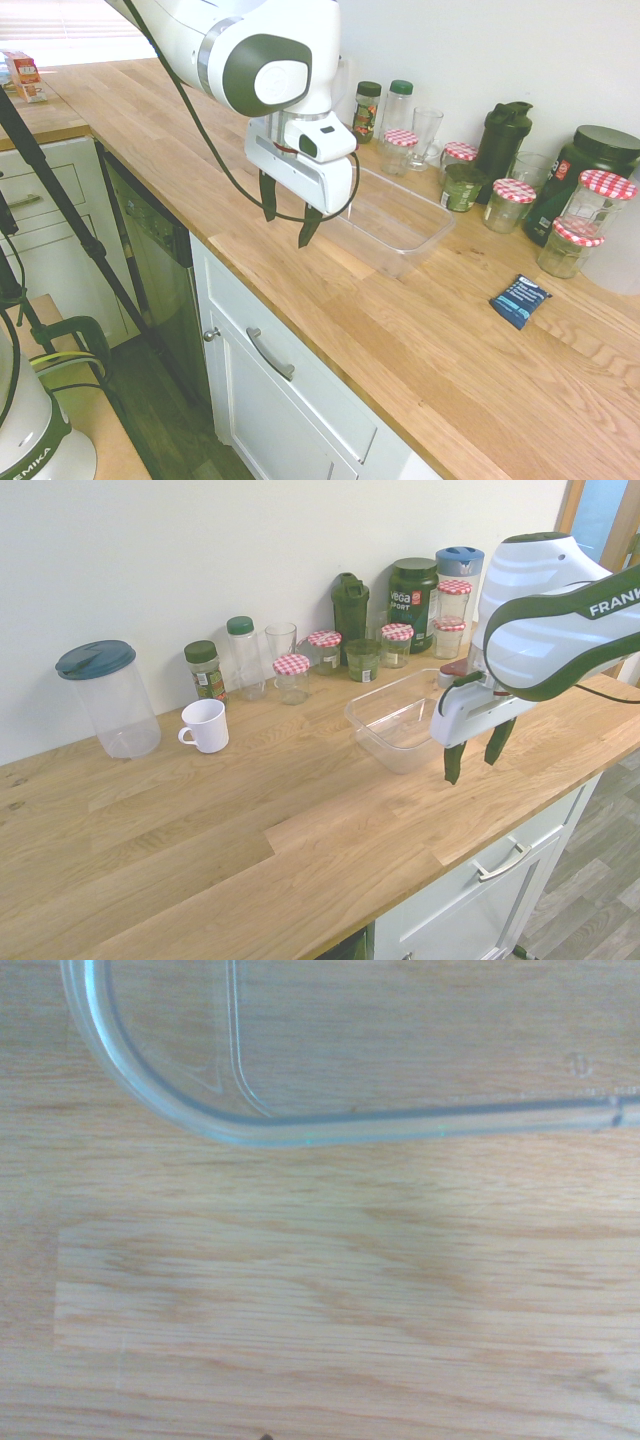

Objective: Put the protein bar into the container

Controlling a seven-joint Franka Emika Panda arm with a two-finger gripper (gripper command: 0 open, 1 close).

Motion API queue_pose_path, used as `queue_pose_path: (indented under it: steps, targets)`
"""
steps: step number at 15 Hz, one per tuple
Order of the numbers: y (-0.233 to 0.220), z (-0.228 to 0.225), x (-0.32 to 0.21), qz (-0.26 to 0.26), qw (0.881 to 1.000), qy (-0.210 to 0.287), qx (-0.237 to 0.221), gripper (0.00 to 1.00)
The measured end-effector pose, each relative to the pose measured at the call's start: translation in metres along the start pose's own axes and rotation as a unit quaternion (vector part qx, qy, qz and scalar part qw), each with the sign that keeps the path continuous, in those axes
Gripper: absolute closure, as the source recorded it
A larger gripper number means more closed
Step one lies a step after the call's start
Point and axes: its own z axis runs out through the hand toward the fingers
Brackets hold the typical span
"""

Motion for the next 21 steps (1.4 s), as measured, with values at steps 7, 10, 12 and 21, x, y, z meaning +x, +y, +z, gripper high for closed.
queue_pose_path:
  steps: [7,10,12,21]
  targets:
    - [0.017,-0.052,0.042,0.034,0.999,0.013,0.025,0.00]
    - [0.057,-0.105,0.100,0.059,0.997,0.024,0.043,0.00]
    - [0.080,-0.122,0.142,0.072,0.996,0.033,0.049,0.00]
    - [0.117,-0.072,0.304,0.062,0.998,0.027,0.015,0.00]
